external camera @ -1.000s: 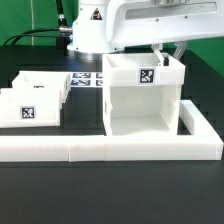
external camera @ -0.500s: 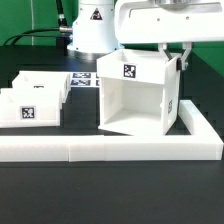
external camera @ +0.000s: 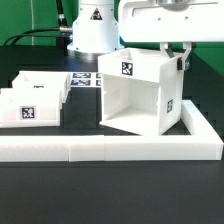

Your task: Assemble drawer

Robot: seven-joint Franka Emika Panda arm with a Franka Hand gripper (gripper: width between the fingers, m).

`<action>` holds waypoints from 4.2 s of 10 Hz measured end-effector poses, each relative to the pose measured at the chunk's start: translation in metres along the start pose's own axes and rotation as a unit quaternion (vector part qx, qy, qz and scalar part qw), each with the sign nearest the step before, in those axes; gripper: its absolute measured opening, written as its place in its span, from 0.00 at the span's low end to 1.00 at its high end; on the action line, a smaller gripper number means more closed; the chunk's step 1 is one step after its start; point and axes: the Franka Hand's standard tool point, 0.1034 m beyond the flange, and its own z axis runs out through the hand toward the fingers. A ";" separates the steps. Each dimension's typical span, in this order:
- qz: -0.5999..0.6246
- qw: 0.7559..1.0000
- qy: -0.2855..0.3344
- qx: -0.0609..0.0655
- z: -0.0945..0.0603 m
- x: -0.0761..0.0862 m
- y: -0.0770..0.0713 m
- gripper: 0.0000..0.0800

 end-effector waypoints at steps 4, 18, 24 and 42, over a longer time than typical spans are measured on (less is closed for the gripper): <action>0.255 0.967 0.001 -0.004 0.004 -0.008 0.009 0.05; 0.411 0.911 -0.019 0.041 0.006 0.050 -0.056 0.05; 0.392 0.919 -0.034 0.026 0.009 0.063 -0.078 0.05; 0.055 0.996 -0.075 -0.014 -0.031 0.050 -0.031 0.81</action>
Offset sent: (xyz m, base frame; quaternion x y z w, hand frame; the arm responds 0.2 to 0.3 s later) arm -0.0074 -0.0150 -0.0216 -0.0509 0.0255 0.2564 0.9649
